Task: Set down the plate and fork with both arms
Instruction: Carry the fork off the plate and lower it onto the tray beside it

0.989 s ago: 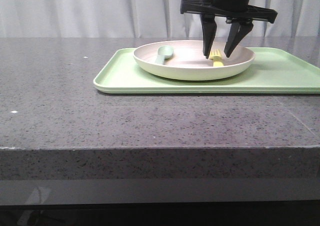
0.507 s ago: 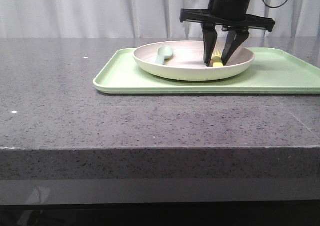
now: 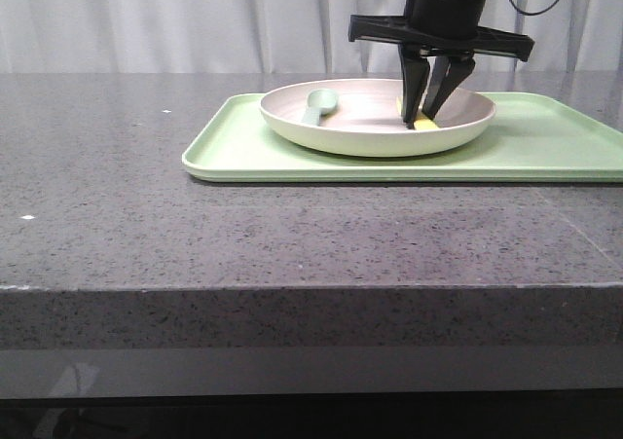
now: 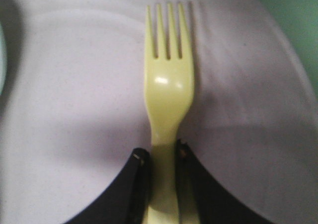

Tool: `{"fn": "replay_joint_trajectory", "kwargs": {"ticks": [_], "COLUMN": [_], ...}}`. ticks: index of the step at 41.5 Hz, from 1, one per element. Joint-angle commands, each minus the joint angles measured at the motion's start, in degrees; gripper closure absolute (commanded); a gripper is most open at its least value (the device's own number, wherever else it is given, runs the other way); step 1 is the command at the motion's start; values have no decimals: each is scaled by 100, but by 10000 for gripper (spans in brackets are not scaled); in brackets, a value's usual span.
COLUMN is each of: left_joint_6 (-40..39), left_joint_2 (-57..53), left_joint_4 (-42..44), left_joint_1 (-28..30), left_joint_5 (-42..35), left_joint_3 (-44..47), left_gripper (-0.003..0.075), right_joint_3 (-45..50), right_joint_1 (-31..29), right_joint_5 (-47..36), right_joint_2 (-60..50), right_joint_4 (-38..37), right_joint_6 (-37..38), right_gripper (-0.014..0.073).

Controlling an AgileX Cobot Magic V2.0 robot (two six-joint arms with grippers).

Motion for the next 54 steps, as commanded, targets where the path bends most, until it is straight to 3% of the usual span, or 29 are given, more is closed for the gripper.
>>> {"fn": "replay_joint_trajectory", "kwargs": {"ticks": [1,13,28,45,54], "left_joint_6": [-8,-8,-8,-8,-8], "left_joint_2": [-7,-7,-7,-7,-7], "left_joint_4": [-107,-107,-107,-107,-107], "left_joint_1": [-40,-40,-40,-40,-40], "left_joint_5": [-378,-378,-378,-378,-378], "left_joint_3": [-150,-150,-150,-150,-150], "left_gripper": [512,512,512,512,512], "right_joint_3": [-198,-203,-141,1262,1312], "right_joint_1": [-35,-191,-1010,-1463,-1463], "right_joint_5": [593,593,598,511,465], "right_joint_2": [-354,-911,-1531,-1447,-1143], "right_joint_4": [-76,-97,203,478,478], "right_joint_6": [-68,-380,-812,-1442,-1550], "right_gripper": [506,506,506,506,498]}}
